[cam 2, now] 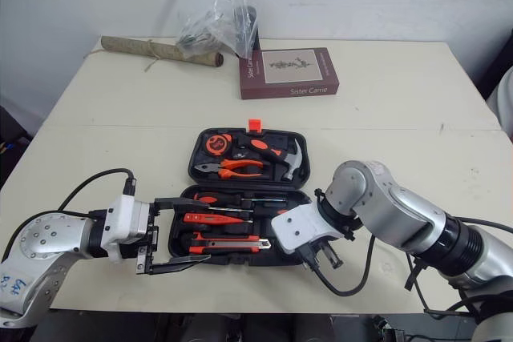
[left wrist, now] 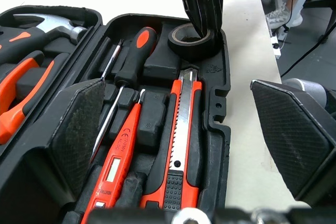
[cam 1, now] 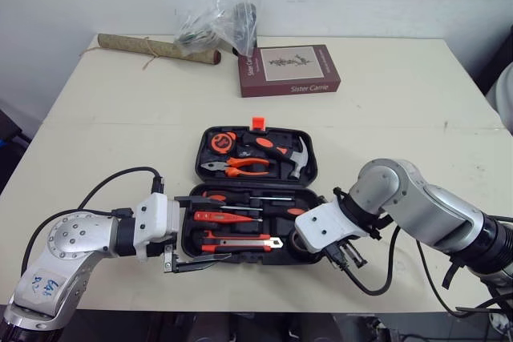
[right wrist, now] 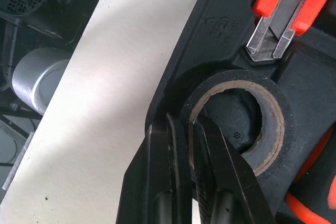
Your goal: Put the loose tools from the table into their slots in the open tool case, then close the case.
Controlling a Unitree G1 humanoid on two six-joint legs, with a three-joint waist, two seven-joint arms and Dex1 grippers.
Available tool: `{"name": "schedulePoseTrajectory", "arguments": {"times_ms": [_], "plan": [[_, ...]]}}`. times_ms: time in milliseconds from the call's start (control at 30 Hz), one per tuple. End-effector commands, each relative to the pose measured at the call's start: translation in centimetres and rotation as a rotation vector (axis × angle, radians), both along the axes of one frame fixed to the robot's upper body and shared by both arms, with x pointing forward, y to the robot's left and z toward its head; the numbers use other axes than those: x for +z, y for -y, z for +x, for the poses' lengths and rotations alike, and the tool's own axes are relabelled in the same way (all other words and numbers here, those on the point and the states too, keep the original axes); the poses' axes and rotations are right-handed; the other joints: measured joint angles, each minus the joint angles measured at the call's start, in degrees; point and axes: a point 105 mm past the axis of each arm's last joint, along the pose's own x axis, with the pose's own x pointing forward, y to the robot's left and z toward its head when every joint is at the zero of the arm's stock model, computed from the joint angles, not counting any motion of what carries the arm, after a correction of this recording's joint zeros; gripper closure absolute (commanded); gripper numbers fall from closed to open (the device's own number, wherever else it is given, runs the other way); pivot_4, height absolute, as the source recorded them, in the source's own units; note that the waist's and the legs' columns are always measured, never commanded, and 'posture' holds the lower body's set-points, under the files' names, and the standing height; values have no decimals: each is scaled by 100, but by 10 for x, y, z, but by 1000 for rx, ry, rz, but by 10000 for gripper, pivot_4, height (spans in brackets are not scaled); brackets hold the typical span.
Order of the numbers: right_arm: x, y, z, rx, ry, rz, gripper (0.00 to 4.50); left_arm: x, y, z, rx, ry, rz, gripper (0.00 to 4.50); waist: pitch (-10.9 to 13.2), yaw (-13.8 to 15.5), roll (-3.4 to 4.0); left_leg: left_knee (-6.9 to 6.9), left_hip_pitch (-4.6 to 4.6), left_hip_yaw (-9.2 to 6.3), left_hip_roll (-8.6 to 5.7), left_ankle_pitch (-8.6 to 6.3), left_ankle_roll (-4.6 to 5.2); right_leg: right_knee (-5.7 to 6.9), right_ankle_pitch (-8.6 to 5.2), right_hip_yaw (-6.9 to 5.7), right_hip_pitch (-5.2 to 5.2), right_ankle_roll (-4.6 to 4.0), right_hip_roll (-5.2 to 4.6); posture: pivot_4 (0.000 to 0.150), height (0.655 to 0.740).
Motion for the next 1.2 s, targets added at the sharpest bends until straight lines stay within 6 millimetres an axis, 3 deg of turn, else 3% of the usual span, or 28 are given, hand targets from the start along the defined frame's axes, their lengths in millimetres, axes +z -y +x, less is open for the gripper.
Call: {"name": "schedulePoseTrajectory", "arguments": {"times_ms": [33, 67, 100, 267, 433, 600, 700, 767, 900, 1067, 1200], "plan": [[0, 12, 1, -54, -31, -50, 34868, 5, 2, -4, -16, 39, -20, 0, 0, 4, 0, 0, 0, 0, 0, 0, 0, 0, 0, 0, 0, 0, 0, 1500, 7400], [3, 11, 1, -48, -28, -38, 32522, 3, 1, -4, -14, 38, -21, 0, 0, 10, 0, 0, 0, -1, -1, 0, 0, -1, 0, 0, 0, 0, -3, 1500, 7400], [5, 10, 1, -41, -30, -29, 26175, 3, 0, -4, -12, 37, -21, 0, 0, 10, 0, -1, -1, -2, -1, -1, 1, -4, 0, 1, 0, 0, -3, 1500, 7400], [29, 13, -8, -12, -133, 53, 4434, -1, -2, -6, -5, 22, -22, 0, 3, -5, 1, -6, -2, -3, 3, -1, 0, -11, 0, -1, 1, 0, -2, 1500, 7400], [47, 29, -11, -49, -217, 127, 4434, -4, -8, -7, 15, 16, -18, 0, 6, -12, 1, -5, -1, -2, 6, -1, 1, -11, 0, 2, 0, 0, -8, 1500, 7400], [64, 24, -22, -22, -367, 398, 4434, -4, -9, -8, 23, 22, -20, 0, 7, -12, -1, -10, -1, -3, 17, -4, -5, -17, -1, 1, 1, -1, -5, 1500, 7400], [67, 22, -25, -59, -452, 561, 12871, -3, -10, -8, 25, 23, -16, 0, 8, 3, -3, -7, -1, -1, 13, -4, -4, -16, 0, -3, 4, -1, -3, 1500, 7400], [64, 18, -24, -77, -464, 672, 23490, -3, -11, -7, 27, 25, -13, 0, 8, 11, -3, -5, 0, -3, 10, -4, 0, -15, 0, -3, 6, -1, -4, 1500, 7400], [25, 8, -6, -105, -278, 792, 44584, -3, -11, -5, 19, 26, -3, 0, 4, 14, -8, -7, 0, -3, 11, -4, 0, -15, 0, -3, 7, 0, -3, 1500, 7400], [-12, 8, 12, -112, -118, 800, 44904, -1, -13, -3, 13, 27, 3, 0, 5, 5, -7, -6, 1, 10, 0, -3, 2, -2, 1, -9, -1, 2, 11, 1500, 7400], [-37, 19, 15, -172, -153, 738, 44904, -1, -15, -2, 17, 26, 13, 0, 5, 3, -6, -6, 1, 7, 4, -2, 2, 19, 1, -10, -2, 2, 15, 1500, 7400]]}}
